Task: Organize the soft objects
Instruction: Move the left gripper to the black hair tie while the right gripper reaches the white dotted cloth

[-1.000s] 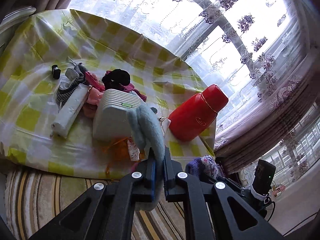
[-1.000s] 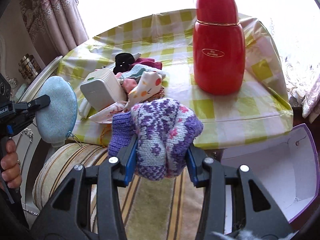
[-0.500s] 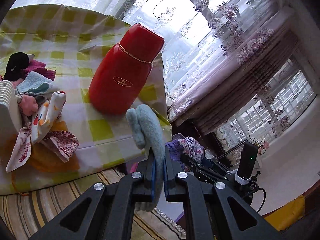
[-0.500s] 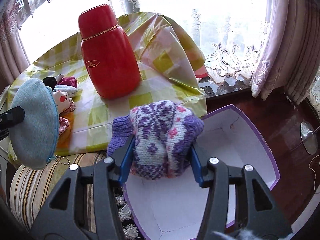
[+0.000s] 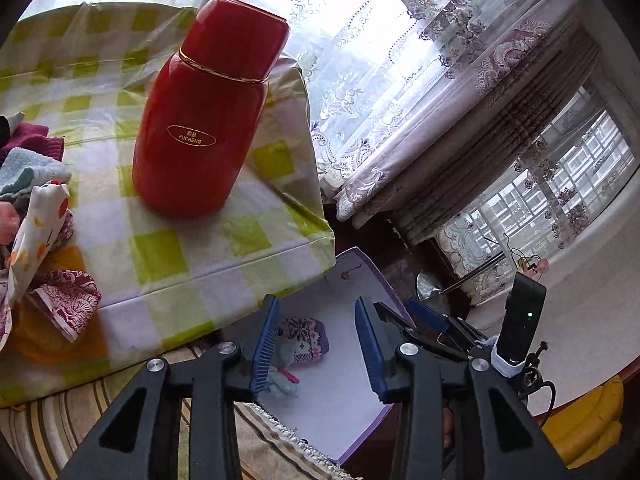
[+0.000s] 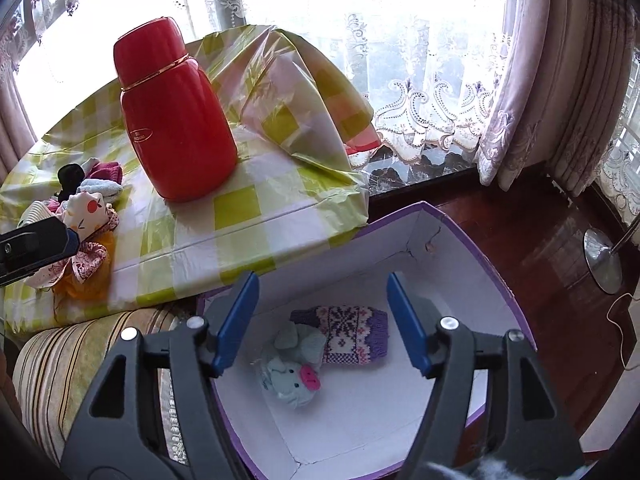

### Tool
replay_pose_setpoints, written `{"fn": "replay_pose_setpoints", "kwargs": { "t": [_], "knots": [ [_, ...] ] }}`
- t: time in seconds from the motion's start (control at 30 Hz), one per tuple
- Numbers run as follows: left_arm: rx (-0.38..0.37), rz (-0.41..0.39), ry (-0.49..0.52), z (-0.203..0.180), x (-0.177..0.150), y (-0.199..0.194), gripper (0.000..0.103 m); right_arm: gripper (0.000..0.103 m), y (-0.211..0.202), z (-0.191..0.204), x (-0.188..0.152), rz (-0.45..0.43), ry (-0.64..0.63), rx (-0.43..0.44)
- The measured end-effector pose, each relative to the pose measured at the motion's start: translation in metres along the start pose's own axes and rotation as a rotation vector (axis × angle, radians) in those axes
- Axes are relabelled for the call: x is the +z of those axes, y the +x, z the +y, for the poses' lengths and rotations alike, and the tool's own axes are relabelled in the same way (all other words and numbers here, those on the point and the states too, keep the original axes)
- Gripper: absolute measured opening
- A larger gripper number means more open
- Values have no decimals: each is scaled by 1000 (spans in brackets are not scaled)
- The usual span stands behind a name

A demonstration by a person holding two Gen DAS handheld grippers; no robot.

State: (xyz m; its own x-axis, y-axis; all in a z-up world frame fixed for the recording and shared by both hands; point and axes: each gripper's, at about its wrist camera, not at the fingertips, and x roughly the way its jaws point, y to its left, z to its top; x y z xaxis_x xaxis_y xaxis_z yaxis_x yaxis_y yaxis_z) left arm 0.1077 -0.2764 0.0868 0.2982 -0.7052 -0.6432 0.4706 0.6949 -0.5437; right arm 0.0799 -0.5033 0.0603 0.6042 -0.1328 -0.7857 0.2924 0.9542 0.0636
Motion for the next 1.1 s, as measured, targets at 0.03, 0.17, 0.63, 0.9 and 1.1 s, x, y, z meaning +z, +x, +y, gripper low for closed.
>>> {"fn": "replay_pose_setpoints", "kwargs": {
  "t": [0.03,0.17,0.63,0.9,1.1],
  "knots": [
    [7,-7,3,0,1,-2,47,70,1,1,0,2,-1,2],
    [49,-38,1,5,-2,-10,49,70,-2,10,-1,2,-16,15],
    [235,-177,43,45,-29,-84,53,71,-12,77,0,-58,-129,92],
    [323,-270,-64,100,-36,-154,53,71,-5,127,5,10,-186,218],
    [399,-311,-169,149,-42,-186,53,75,4,169,4,48,-237,306]
  ]
}}
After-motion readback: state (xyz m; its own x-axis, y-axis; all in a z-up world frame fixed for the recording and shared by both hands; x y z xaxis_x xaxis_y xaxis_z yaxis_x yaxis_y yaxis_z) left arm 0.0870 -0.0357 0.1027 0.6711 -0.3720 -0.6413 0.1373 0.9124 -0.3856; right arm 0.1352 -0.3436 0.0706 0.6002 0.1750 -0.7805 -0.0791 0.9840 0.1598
